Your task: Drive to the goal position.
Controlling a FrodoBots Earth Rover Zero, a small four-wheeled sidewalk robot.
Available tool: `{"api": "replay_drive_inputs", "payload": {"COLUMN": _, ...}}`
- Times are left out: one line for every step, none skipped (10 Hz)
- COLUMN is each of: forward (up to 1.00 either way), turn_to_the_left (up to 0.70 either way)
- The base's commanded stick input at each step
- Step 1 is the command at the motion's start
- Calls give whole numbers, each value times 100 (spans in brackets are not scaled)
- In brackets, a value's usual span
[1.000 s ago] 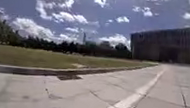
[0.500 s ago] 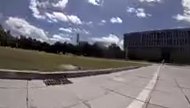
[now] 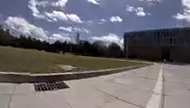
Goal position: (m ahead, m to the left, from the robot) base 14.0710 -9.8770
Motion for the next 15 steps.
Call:
{"api": "replay_drive_inputs", "payload": {"forward": 70, "turn_to_the_left": 0}}
{"api": "replay_drive_inputs", "payload": {"forward": 70, "turn_to_the_left": 0}}
{"api": "replay_drive_inputs", "payload": {"forward": 70, "turn_to_the_left": 0}}
{"api": "replay_drive_inputs", "payload": {"forward": 70, "turn_to_the_left": 0}}
{"api": "replay_drive_inputs", "payload": {"forward": 70, "turn_to_the_left": -9}}
{"api": "replay_drive_inputs", "payload": {"forward": 70, "turn_to_the_left": -23}}
{"api": "replay_drive_inputs", "payload": {"forward": 70, "turn_to_the_left": -31}}
{"api": "replay_drive_inputs", "payload": {"forward": 70, "turn_to_the_left": -32}}
{"api": "replay_drive_inputs", "payload": {"forward": 70, "turn_to_the_left": -31}}
{"api": "replay_drive_inputs", "payload": {"forward": 70, "turn_to_the_left": -31}}
{"api": "replay_drive_inputs", "payload": {"forward": 70, "turn_to_the_left": -31}}
{"api": "replay_drive_inputs", "payload": {"forward": 70, "turn_to_the_left": -31}}
{"api": "replay_drive_inputs", "payload": {"forward": 70, "turn_to_the_left": -32}}
{"api": "replay_drive_inputs", "payload": {"forward": 70, "turn_to_the_left": -32}}
{"api": "replay_drive_inputs", "payload": {"forward": 70, "turn_to_the_left": -31}}
